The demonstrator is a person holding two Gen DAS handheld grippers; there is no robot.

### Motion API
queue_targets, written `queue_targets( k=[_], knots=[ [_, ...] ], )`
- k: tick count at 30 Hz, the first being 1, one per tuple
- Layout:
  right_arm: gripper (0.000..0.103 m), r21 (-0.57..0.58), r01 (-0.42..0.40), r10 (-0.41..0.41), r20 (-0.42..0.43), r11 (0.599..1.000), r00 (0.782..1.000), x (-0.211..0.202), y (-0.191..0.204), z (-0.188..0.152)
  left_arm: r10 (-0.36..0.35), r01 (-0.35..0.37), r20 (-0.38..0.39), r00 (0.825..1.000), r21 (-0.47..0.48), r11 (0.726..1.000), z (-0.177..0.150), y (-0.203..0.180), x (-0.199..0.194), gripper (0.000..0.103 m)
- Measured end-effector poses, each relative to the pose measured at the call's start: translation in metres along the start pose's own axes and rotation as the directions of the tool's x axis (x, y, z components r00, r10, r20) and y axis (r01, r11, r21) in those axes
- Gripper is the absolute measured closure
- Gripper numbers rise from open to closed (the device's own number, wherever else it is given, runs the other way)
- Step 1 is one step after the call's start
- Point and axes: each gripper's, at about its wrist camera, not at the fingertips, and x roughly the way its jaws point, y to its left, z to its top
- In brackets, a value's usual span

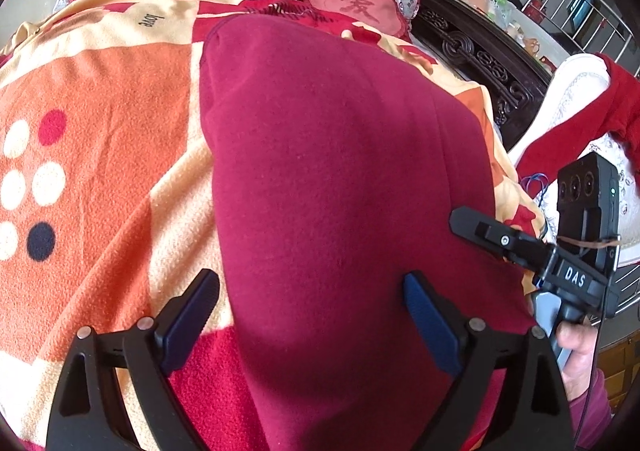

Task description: Fold small clothes

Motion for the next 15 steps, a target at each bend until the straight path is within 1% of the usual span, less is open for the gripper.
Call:
queue_targets(
  k=[1, 2, 3, 4, 5, 6, 7, 9, 11, 13, 15],
  knots=[
    [0.046, -0.01, 0.007, -0.007, 0.0, 1.0, 1.0, 0.0, 0.002, 0.0, -0.003, 0.003, -0.001, 1.0, -0.004, 1.0, 0.0, 0.0, 0.002, 0.007],
    [0.054, -0.022, 0.008, -0.008, 0.004, 1.0, 1.0, 0.0, 0.005, -0.001, -0.008, 0.008, 0.0, 1.0, -0.005, 1.0, 0.0, 0.0, 0.003, 0.007],
    [0.065, -0.031, 0.004, -0.004, 0.011, 1.0, 1.0, -0.001, 0.008, -0.001, -0.019, 0.019, -0.002, 1.0, -0.006, 1.0, 0.0, -0.001, 0.004, 0.009],
    [0.072, -0.036, -0.005, 0.005, 0.02, 0.999, 1.0, -0.003, 0.011, -0.003, -0.034, 0.034, -0.006, 0.999, -0.004, 0.999, 0.0, -0.001, 0.004, 0.013],
    [0.08, -0.042, -0.005, 0.006, 0.029, 0.999, 1.0, -0.006, 0.014, -0.004, -0.039, 0.039, -0.008, 0.999, -0.002, 0.999, 0.0, -0.002, 0.003, 0.018],
    [0.084, -0.052, 0.006, -0.005, 0.036, 0.999, 0.999, -0.008, 0.018, -0.006, -0.033, 0.033, -0.007, 0.999, 0.0, 0.999, 0.001, -0.003, 0.001, 0.023],
    [0.086, -0.063, 0.021, -0.018, 0.039, 0.998, 0.999, -0.009, 0.023, -0.006, -0.029, 0.029, -0.007, 1.0, 0.003, 1.0, 0.002, -0.004, -0.001, 0.026],
    [0.091, -0.056, 0.022, -0.019, 0.053, 0.998, 0.998, -0.017, 0.032, -0.006, -0.029, 0.029, -0.01, 1.0, 0.008, 1.0, 0.004, -0.003, -0.011, 0.043],
    [0.091, -0.043, -0.007, 0.01, 0.065, 0.999, 0.998, -0.029, 0.043, -0.006, -0.056, 0.056, -0.015, 0.998, 0.006, 0.998, 0.006, -0.001, -0.028, 0.05],
    [0.091, -0.054, -0.015, 0.019, 0.072, 0.998, 0.997, -0.041, 0.062, -0.007, -0.054, 0.054, -0.011, 0.998, 0.01, 0.998, 0.006, 0.001, -0.047, 0.05],
    [0.091, -0.06, -0.039, 0.043, 0.071, 0.997, 0.997, -0.05, 0.078, -0.009, -0.028, 0.028, 0.0, 1.0, 0.044, 0.999, 0.001, 0.0, -0.074, 0.05]
  ],
)
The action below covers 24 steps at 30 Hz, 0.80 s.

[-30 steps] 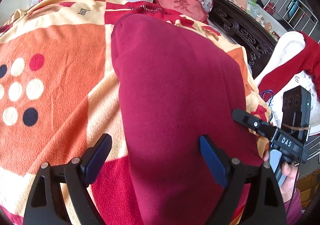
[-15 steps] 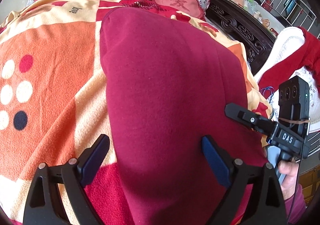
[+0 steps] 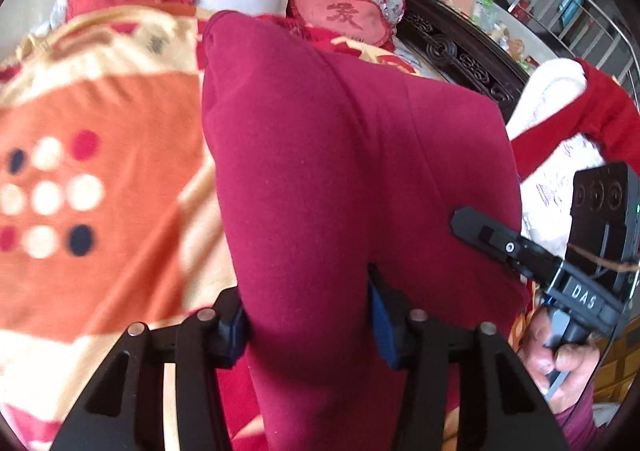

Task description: Fold small clothes

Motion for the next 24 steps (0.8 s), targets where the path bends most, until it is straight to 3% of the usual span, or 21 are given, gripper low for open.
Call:
queue_targets(
  k=[5, 8, 12, 15, 16, 20, 24],
  knots=[
    [0.091, 0.006, -0.059, 0.059, -0.06, 0.998, 0.996, -0.01, 0.047, -0.017, 0.066, -0.065, -0.02, 0.998, 0.047, 0.997, -0.032, 0.009, -0.058, 0.05],
    [0.091, -0.001, -0.098, 0.098, -0.099, 0.995, 0.99, -0.007, 0.069, -0.037, 0.101, -0.1, -0.052, 0.994, 0.023, 0.995, -0.062, 0.021, -0.076, 0.049],
    [0.091, 0.005, -0.111, 0.111, -0.161, 0.994, 0.981, 0.011, 0.08, -0.069, 0.127, -0.132, -0.102, 0.987, -0.05, 0.99, -0.098, 0.04, -0.066, 0.049],
    [0.09, 0.006, -0.067, 0.067, -0.233, 0.998, 0.97, 0.041, 0.071, -0.092, 0.148, -0.164, -0.144, 0.978, -0.108, 0.981, -0.117, 0.054, -0.037, 0.045],
    [0.089, 0.033, -0.04, 0.047, -0.259, 0.999, 0.965, 0.051, 0.062, -0.098, 0.152, -0.166, -0.118, 0.981, -0.123, 0.978, -0.121, 0.057, -0.034, 0.043],
    [0.083, 0.108, -0.002, 0.028, -0.242, 0.994, 0.97, 0.043, 0.047, -0.096, 0.162, -0.171, -0.072, 0.984, -0.142, 0.975, -0.123, 0.055, -0.039, 0.034],
    [0.083, -0.062, 0.083, -0.092, -0.142, 0.995, 0.986, 0.003, 0.078, -0.08, 0.228, -0.231, -0.044, 0.973, -0.107, 0.967, -0.123, 0.05, -0.045, 0.025]
  ],
)
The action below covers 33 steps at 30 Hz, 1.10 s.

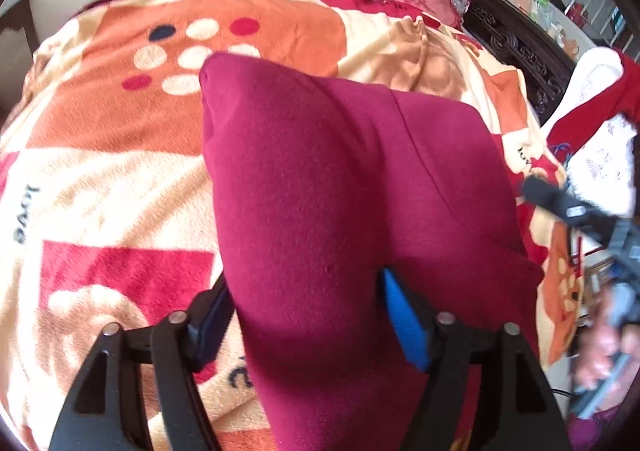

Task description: Fold small clothes

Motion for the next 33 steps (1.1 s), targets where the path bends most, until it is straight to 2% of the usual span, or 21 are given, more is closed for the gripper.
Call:
queue_targets(
  k=[3, 8, 12, 14, 16, 19, 25, 29, 33],
  knots=[
    [0.083, -0.09, -0.024, 0.027, 0.027, 0.996, 0.999, -0.021, 0.026, -0.001, 0.048, -0.049, 0.065, 0.997, 0.009, 0.999, -0.003, 0.004, -0.01, 0.022],
    [0.084, -0.196, -0.018, 0.018, 0.002, 0.98, 1.0, -0.011, 0.058, -0.018, 0.086, -0.085, 0.097, 0.992, -0.017, 0.996, -0.001, 0.009, -0.015, 0.02],
    [0.087, -0.27, 0.079, -0.094, -0.046, 0.96, 0.994, 0.011, 0.058, -0.036, 0.109, -0.109, 0.112, 0.988, -0.005, 0.994, -0.005, 0.009, -0.019, 0.02],
    [0.091, -0.305, 0.178, -0.204, -0.057, 0.936, 0.977, 0.019, 0.055, -0.045, 0.117, -0.119, 0.124, 0.985, 0.007, 0.993, -0.006, 0.007, -0.021, 0.02],
    [0.092, -0.294, 0.22, -0.249, -0.067, 0.93, 0.966, 0.02, 0.046, -0.054, 0.12, -0.123, 0.133, 0.984, 0.017, 0.992, -0.008, 0.006, -0.024, 0.02],
    [0.092, -0.254, 0.223, -0.249, -0.073, 0.941, 0.966, 0.023, 0.032, -0.06, 0.123, -0.126, 0.143, 0.982, 0.012, 0.992, -0.01, 0.006, -0.027, 0.02],
    [0.091, -0.227, 0.232, -0.252, -0.065, 0.946, 0.965, 0.012, 0.037, -0.06, 0.137, -0.14, 0.154, 0.979, 0.013, 0.99, -0.014, 0.005, -0.035, 0.02],
    [0.091, -0.214, 0.2, -0.203, 0.006, 0.956, 0.979, -0.012, 0.052, -0.051, 0.142, -0.145, 0.162, 0.976, 0.005, 0.989, -0.017, 0.004, -0.04, 0.02],
    [0.091, -0.181, 0.243, -0.245, 0.011, 0.953, 0.969, -0.005, 0.05, -0.049, 0.14, -0.142, 0.168, 0.976, -0.003, 0.99, -0.021, 0.004, -0.046, 0.02]
  ],
)
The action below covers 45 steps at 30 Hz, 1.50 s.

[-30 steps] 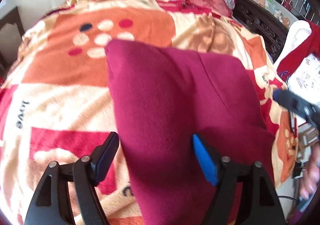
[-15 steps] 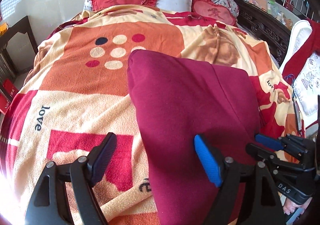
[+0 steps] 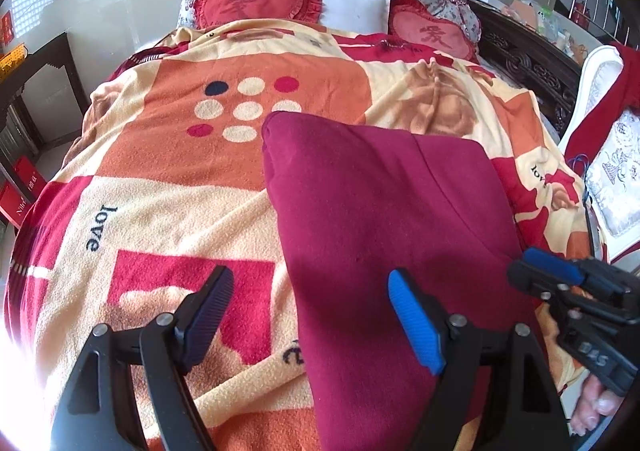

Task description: Fold small clothes

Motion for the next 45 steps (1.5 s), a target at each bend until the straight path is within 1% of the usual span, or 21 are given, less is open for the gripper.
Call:
queue_targets(
  k=[3, 4, 7, 11, 14, 17, 20, 24, 28, 33, 37, 45],
  knots=[
    [0.091, 0.038, 0.027, -0.025, -0.067, 0.999, 0.997, 0.026, -0.008, -0.006, 0.01, -0.01, 0.012, 1.0, 0.0, 1.0, -0.003, -0.001, -0.006, 0.02],
    [0.091, 0.047, 0.027, -0.024, -0.076, 0.999, 0.997, 0.03, -0.01, -0.008, 0.009, -0.009, 0.014, 1.0, 0.001, 1.0, -0.003, -0.001, -0.007, 0.02],
    [0.091, 0.064, 0.008, -0.005, -0.052, 0.998, 0.999, 0.022, -0.011, -0.01, 0.014, -0.014, 0.026, 1.0, 0.005, 1.0, -0.006, -0.001, -0.013, 0.02],
    [0.09, 0.091, -0.001, 0.002, -0.01, 0.996, 1.0, -0.008, -0.012, -0.006, 0.029, -0.029, 0.041, 0.999, 0.005, 1.0, -0.009, -0.002, -0.021, 0.02],
    [0.083, 0.1, 0.01, -0.012, 0.025, 0.995, 1.0, -0.03, -0.011, -0.006, 0.023, -0.023, 0.047, 0.999, -0.003, 1.0, -0.011, -0.004, -0.027, 0.02],
    [0.078, 0.103, 0.022, -0.027, 0.056, 0.994, 0.998, -0.047, -0.007, -0.009, 0.018, -0.018, 0.066, 0.998, -0.002, 1.0, -0.014, -0.008, -0.033, 0.02],
    [0.072, 0.103, 0.031, -0.039, 0.072, 0.994, 0.997, -0.056, -0.003, -0.01, 0.012, -0.013, 0.082, 0.997, 0.008, 1.0, -0.014, -0.012, -0.04, 0.02],
    [0.07, 0.11, 0.03, -0.04, 0.088, 0.993, 0.995, -0.06, 0.0, -0.011, 0.014, -0.016, 0.105, 0.994, 0.023, 1.0, -0.015, -0.017, -0.049, 0.02],
    [0.066, 0.082, 0.064, -0.073, 0.116, 0.995, 0.991, -0.064, 0.009, -0.011, 0.014, -0.017, 0.113, 0.993, 0.024, 1.0, -0.017, -0.018, -0.054, 0.02],
    [0.065, 0.07, 0.062, -0.071, 0.138, 0.996, 0.988, -0.067, 0.016, -0.007, 0.022, -0.024, 0.126, 0.992, 0.014, 1.0, -0.017, -0.015, -0.061, 0.02],
    [0.065, 0.064, 0.062, -0.07, 0.142, 0.996, 0.987, -0.066, 0.019, -0.006, 0.028, -0.03, 0.135, 0.99, 0.014, 0.999, -0.017, -0.013, -0.065, 0.02],
    [0.064, 0.047, 0.07, -0.076, 0.135, 0.996, 0.988, -0.063, 0.024, -0.005, 0.022, -0.023, 0.123, 0.992, 0.004, 1.0, -0.018, -0.01, -0.062, 0.02]
  ],
)
